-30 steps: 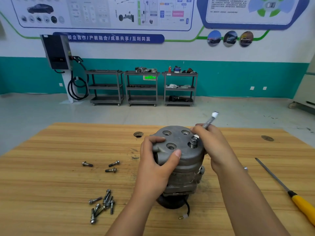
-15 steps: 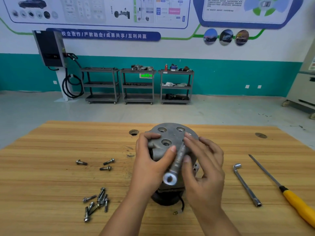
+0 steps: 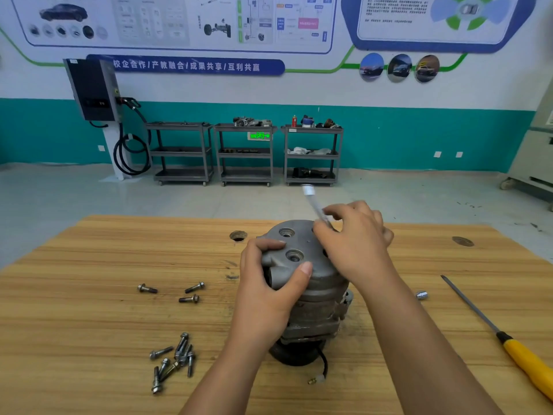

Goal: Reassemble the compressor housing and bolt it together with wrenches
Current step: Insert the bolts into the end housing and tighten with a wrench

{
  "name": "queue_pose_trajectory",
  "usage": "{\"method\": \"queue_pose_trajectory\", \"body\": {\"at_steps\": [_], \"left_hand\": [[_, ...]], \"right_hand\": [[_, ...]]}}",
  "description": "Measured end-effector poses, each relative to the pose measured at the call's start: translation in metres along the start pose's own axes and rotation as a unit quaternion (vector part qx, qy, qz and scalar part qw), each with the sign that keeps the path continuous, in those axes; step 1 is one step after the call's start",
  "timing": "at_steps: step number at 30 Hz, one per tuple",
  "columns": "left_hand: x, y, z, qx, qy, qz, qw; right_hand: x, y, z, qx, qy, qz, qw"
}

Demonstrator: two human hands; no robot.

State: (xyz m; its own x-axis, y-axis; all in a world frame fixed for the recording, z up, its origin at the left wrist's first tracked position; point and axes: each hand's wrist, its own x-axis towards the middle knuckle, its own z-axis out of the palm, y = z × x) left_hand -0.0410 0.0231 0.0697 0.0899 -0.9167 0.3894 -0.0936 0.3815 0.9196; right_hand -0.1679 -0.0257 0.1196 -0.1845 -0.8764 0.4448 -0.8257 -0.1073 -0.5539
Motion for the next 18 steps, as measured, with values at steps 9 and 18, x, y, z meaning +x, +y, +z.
{"method": "queue_pose_trajectory", "body": {"at_steps": [9, 18], "left_hand": [[0.001, -0.001, 0.001, -0.011, 0.01, -0.003, 1.0], [0.001, -0.001, -0.001, -0.008, 0.011, -0.002, 1.0]], "right_hand": [[-0.034, 0.022, 0.007, 0.63, 0.054, 0.15, 0.76], [-0.082, 0.021, 0.017, 0.43, 0.196, -0.107, 0.875]]}}
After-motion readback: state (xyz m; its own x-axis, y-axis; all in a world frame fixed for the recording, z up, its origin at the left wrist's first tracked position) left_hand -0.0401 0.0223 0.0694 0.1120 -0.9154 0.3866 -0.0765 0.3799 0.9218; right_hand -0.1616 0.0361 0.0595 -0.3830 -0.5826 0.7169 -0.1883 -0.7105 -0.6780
